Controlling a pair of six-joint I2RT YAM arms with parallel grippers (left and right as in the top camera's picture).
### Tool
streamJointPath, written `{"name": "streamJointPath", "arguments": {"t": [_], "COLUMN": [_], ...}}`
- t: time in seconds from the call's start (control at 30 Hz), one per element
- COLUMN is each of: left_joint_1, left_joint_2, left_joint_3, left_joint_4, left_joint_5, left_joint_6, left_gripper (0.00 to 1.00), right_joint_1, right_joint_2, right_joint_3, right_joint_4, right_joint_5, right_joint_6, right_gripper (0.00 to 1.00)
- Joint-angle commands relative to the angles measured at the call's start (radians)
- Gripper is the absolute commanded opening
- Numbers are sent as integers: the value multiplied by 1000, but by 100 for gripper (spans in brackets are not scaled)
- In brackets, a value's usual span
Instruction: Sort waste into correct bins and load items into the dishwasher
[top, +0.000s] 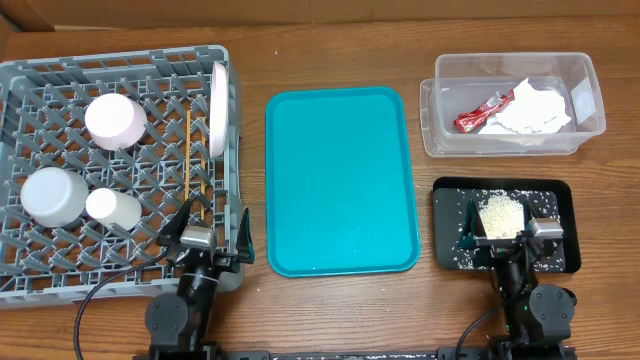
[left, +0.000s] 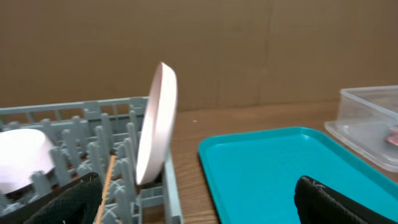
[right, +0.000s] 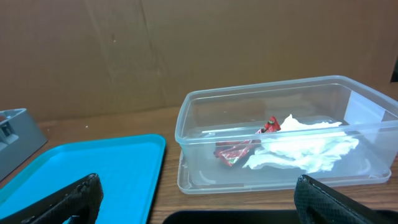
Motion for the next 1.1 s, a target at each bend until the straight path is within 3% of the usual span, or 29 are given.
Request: {"name": "streamJointPath", "arguments": {"t": [0.0,0.1,1.07], "left_joint_1": [-9,-8,-7], "left_joint_2": [-49,-50,-49], "left_joint_3": [-4,-4,-4], "left_joint_4": [-32,-144,-145], "left_joint_5": [-92,-111,-125], "left_joint_6": [9,8,23], "left_gripper": [100,100,100], "right_joint_1": [-3,-3,-3], "right_joint_2": [-8,-8,-8], "right_joint_3": [-11,-11,-11], "right_joint_4": [6,6,6], "right_joint_5": [6,6,6], "right_joint_6": [-3,-3,-3], "right_gripper": [100,100,100]}}
